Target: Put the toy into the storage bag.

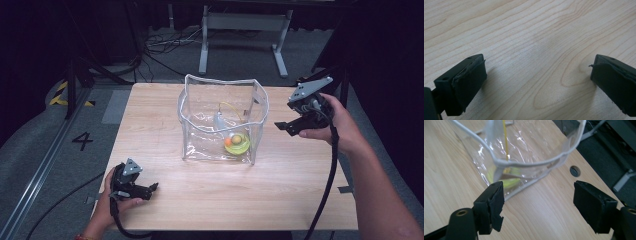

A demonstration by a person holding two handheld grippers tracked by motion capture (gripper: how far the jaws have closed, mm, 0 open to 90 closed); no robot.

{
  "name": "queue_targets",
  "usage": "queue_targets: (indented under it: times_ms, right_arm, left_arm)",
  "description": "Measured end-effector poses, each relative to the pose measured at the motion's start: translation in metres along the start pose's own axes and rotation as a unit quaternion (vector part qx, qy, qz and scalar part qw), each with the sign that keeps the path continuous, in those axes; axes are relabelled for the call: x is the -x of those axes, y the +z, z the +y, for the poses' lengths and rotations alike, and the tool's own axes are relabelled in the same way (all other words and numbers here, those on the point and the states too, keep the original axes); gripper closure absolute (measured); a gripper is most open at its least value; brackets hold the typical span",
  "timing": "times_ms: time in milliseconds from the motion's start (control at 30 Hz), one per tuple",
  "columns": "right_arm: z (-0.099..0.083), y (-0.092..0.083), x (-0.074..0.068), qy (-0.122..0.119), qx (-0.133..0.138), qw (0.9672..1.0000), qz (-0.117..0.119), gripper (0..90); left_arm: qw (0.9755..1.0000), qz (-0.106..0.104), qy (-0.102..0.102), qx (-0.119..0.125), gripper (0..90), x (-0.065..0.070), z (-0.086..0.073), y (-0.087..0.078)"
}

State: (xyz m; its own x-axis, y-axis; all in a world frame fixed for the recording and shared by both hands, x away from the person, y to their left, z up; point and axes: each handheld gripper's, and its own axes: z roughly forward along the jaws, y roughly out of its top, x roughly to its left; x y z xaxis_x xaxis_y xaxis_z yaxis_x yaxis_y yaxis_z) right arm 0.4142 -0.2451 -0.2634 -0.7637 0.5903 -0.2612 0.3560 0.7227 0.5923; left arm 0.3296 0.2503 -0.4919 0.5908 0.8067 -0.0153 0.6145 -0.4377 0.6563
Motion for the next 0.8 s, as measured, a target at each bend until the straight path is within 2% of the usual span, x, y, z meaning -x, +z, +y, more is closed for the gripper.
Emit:
queue_targets:
  times_ms: [200, 467, 567, 633, 800]
  right_arm:
    - [-0.023, 0.008, -0.003, 0.003, -0.014, 0.9999, -0.009, 25.1]
    - [-0.048, 0.020, -0.008, 0.003, -0.017, 0.9998, -0.009, 24.2]
    - [-0.058, 0.025, -0.014, -0.001, -0.016, 0.9999, -0.003, 23.5]
    - [-0.065, 0.030, -0.019, -0.011, -0.022, 0.9997, -0.006, 23.1]
    - [-0.082, 0.041, -0.029, -0.014, -0.030, 0.9994, 0.000, 21.7]
  left_arm:
    - [1.0000, 0.000, 0.000, 0.000, 0.6, 0.000, 0.000, 0.000]
    - [1.0000, 0.000, 0.000, 0.000, 0.6, 0.000, 0.000, 0.000]
    - [1.0000, 0.000, 0.000, 0.000, 0.6, 0.000, 0.000, 0.000]
    - [1.0000, 0.000, 0.000, 0.000, 0.6, 0.000, 0.000, 0.000]
    - [1.0000, 0.000, 0.000, 0.000, 0.6, 0.000, 0.000, 0.000]
